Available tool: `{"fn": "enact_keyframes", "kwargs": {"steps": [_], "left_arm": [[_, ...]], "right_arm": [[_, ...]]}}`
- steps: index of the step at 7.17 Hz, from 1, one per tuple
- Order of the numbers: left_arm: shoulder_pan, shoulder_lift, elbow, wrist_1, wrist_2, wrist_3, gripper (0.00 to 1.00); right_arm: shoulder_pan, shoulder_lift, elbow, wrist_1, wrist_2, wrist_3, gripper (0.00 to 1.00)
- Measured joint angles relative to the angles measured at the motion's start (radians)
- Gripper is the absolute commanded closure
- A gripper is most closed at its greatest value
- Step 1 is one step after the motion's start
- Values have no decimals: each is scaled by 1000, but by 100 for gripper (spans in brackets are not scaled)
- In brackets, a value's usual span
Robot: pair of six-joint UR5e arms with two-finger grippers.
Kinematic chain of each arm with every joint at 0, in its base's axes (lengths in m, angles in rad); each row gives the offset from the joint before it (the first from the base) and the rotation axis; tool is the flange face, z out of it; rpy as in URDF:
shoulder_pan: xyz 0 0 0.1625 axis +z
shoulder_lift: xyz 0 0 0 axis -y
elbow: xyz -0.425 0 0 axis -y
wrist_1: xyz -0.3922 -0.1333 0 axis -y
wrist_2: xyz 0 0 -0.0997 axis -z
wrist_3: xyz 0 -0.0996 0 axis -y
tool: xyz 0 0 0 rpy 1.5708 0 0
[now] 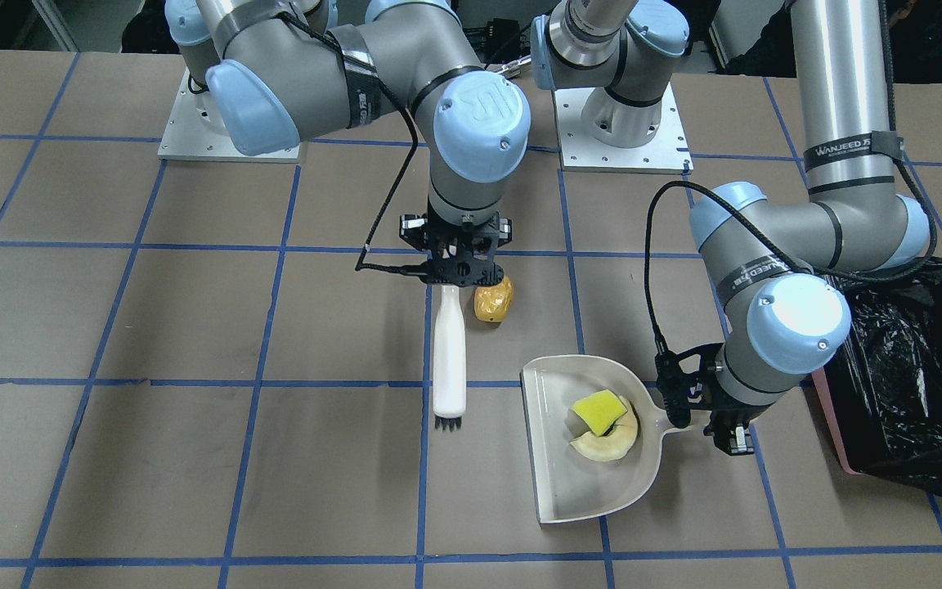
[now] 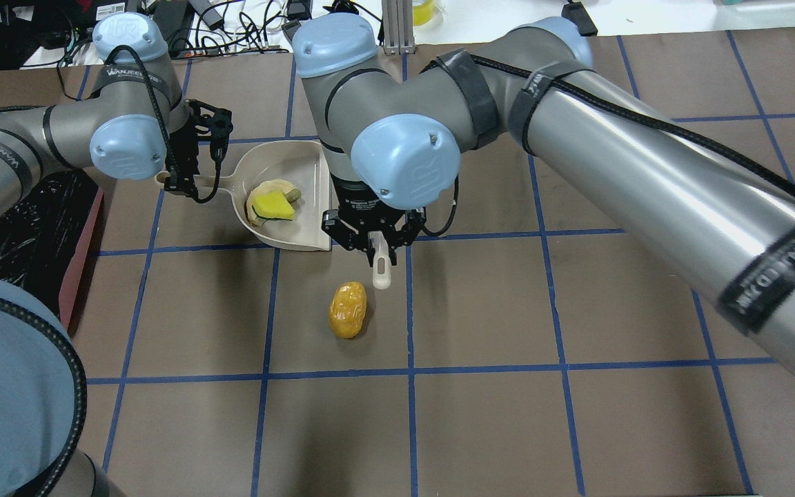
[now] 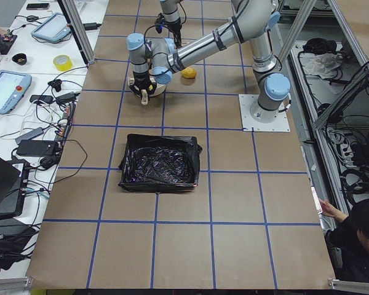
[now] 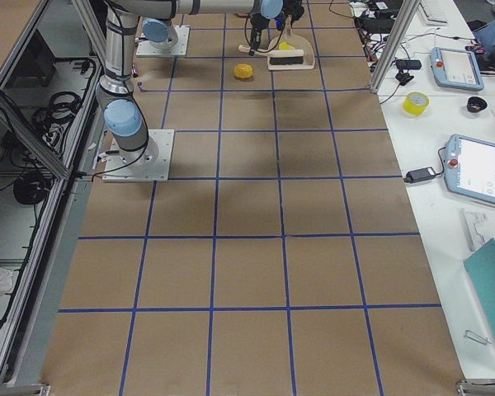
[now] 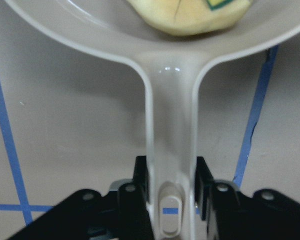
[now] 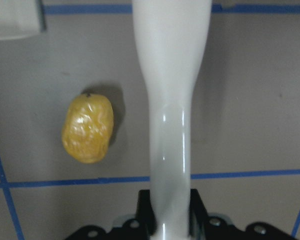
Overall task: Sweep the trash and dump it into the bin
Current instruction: 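Move the brush behind the yellow potato toy with the right gripper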
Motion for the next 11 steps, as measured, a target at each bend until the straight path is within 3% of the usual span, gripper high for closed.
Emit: {"fn": "enact_keyframes", "kwargs": {"steps": [3, 5, 8, 11], "left_arm": [[46, 130, -164, 8, 42, 85, 100], [45, 233, -307, 35, 69, 78, 100], [32, 333, -431, 70, 72, 55, 100], [30, 349, -430, 71, 69, 29, 100]], "right_arm": [[1, -232, 349, -73, 64, 146, 97], [29, -277, 481, -93, 154, 286, 97], [122, -198, 468, -168, 226, 379, 97], [193, -14, 327, -307, 230, 381, 97]]}}
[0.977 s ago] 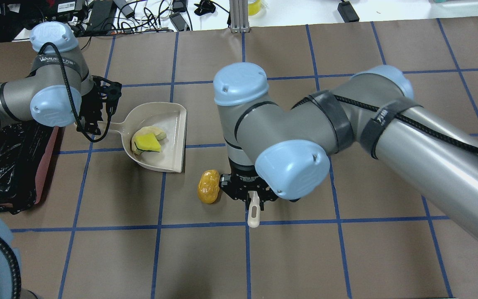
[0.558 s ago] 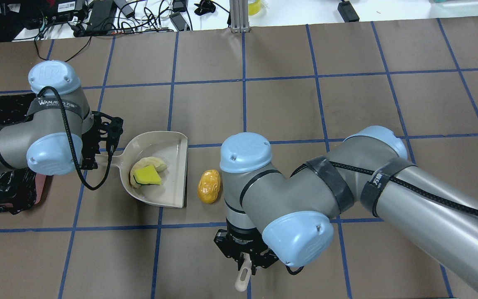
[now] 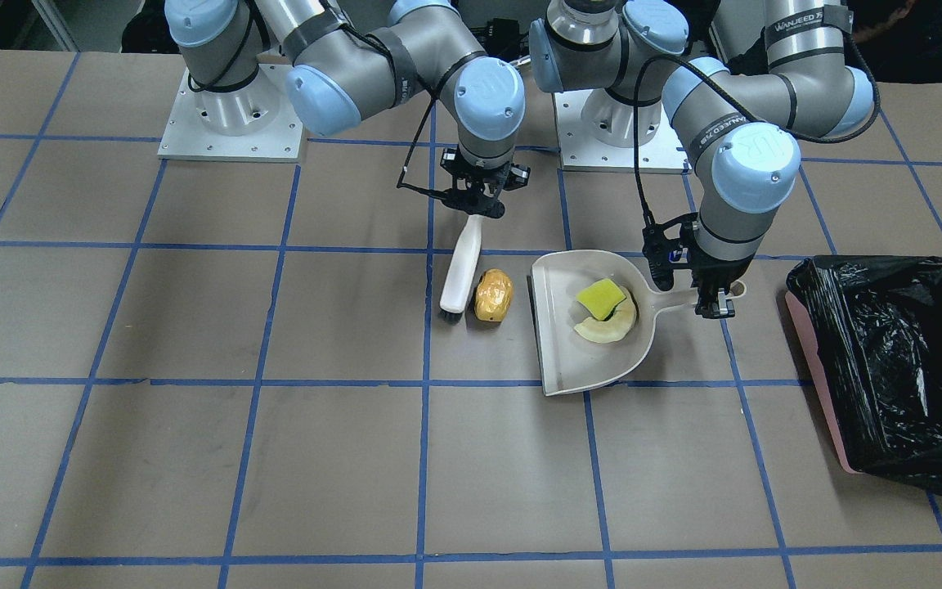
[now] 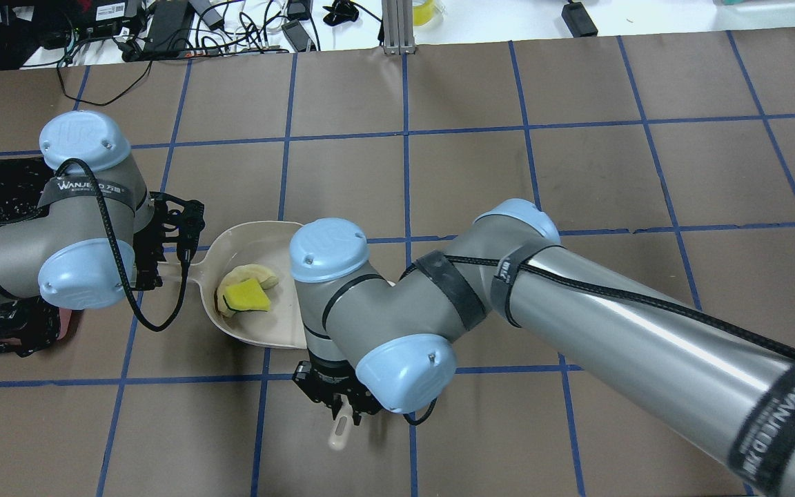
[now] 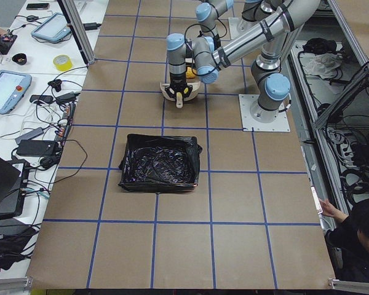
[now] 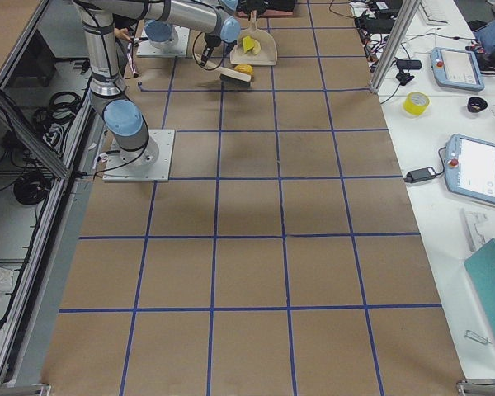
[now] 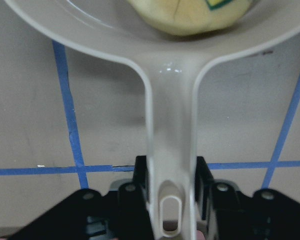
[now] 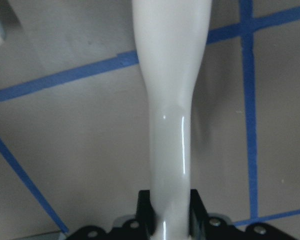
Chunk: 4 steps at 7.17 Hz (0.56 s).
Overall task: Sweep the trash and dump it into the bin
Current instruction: 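Move the brush behind the yellow potato toy with the right gripper, then sweep the yellow potato toy into the dustpan with the right gripper's brush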
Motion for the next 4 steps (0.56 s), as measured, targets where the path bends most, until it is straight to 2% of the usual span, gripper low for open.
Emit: {"fn": "enact_keyframes", "kwargs": {"steps": [4], "left_arm": [[5, -24, 29, 8, -20, -12, 100]], "right_arm": [[51, 218, -291, -48, 27, -26, 96]]}}
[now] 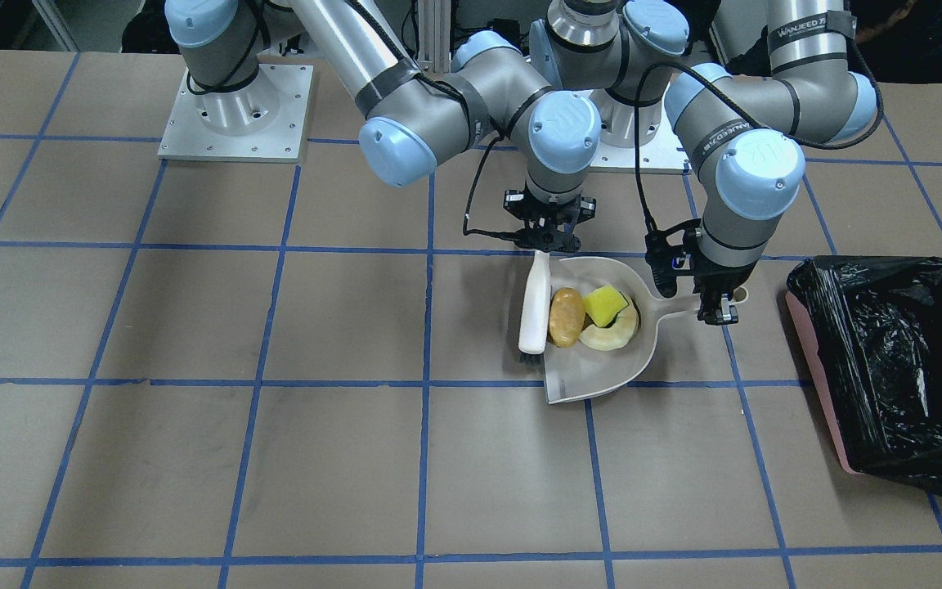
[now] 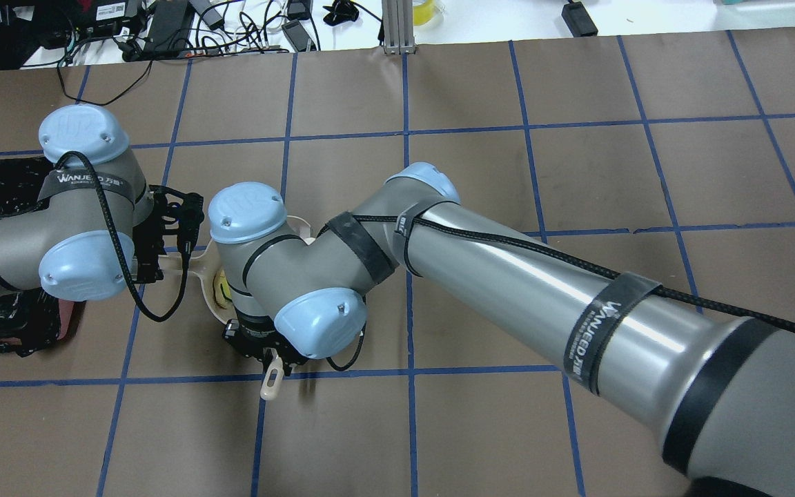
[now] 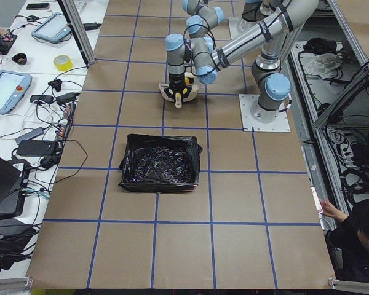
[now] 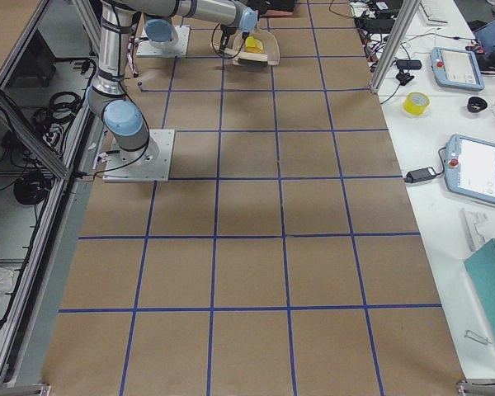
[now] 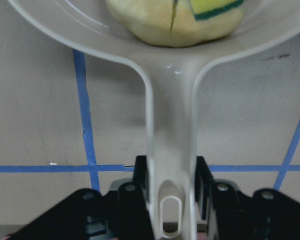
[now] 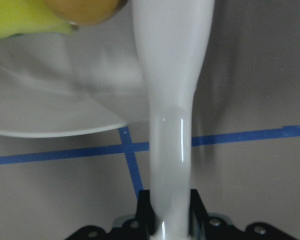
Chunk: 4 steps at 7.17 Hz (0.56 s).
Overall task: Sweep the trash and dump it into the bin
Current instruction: 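Sweep the yellow potato toy into the dustpan with the right gripper's brush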
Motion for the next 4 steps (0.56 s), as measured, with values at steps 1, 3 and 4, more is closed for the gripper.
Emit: {"fn": "enact_keyframes", "kwargs": {"steps": [1, 3, 4], "left_arm": [[2, -2, 10, 0, -9, -3, 100], [10, -2, 32, 3, -51, -4, 100], [17, -2, 50, 1, -90, -6, 100]], "right_arm": [[2, 24, -36, -2, 9, -6, 96], [-1, 44, -75, 22, 7, -34, 96], [-3, 44, -81, 55, -10, -53, 96]]}}
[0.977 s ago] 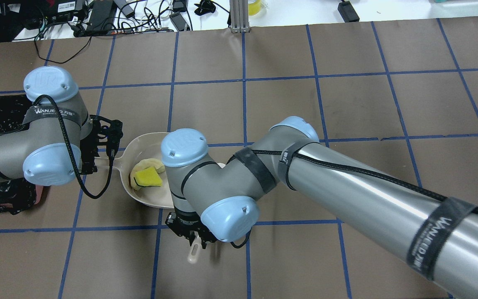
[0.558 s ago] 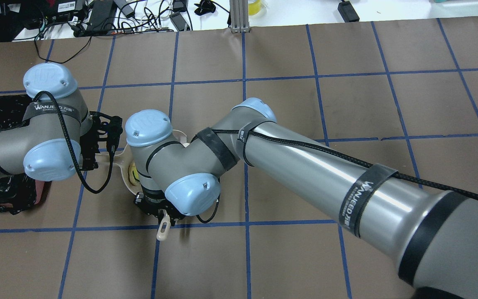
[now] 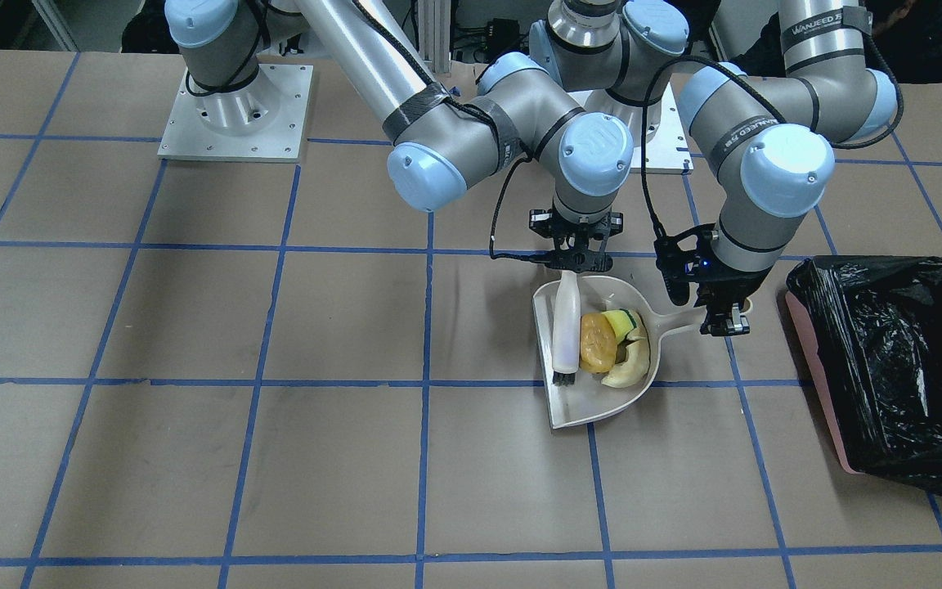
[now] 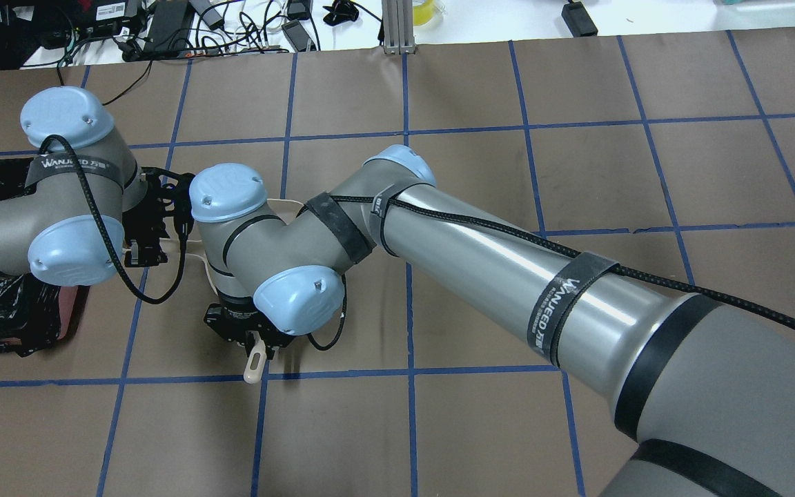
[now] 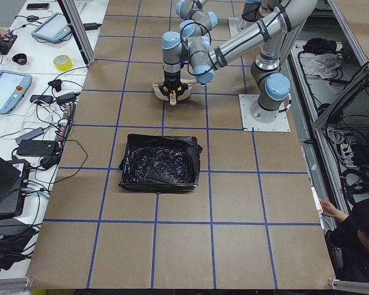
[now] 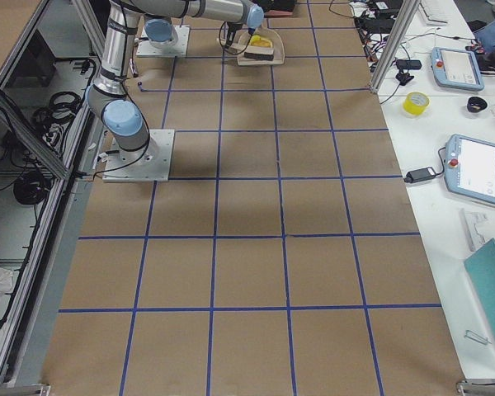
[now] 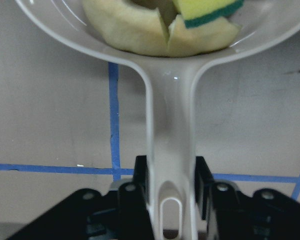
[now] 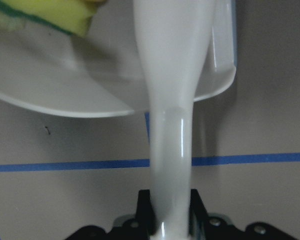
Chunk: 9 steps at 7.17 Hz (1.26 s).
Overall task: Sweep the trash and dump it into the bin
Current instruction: 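Sweep the yellow potato toy into the dustpan with the right gripper's brush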
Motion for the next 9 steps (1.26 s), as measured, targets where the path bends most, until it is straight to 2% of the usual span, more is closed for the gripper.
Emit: {"fn": "enact_keyframes", "kwargs": {"steps": [3, 5, 9], "left_arm": [[7, -1, 45, -10, -34, -7, 100], [7, 0, 50, -10, -35, -13, 100], [11, 0, 49, -12, -66, -9, 100]], "right_arm": [[-7, -8, -7, 128, -113, -99, 96], [-21, -18, -8, 167, -175, -136, 96], [-97, -77, 10, 234, -212, -190, 96]]}}
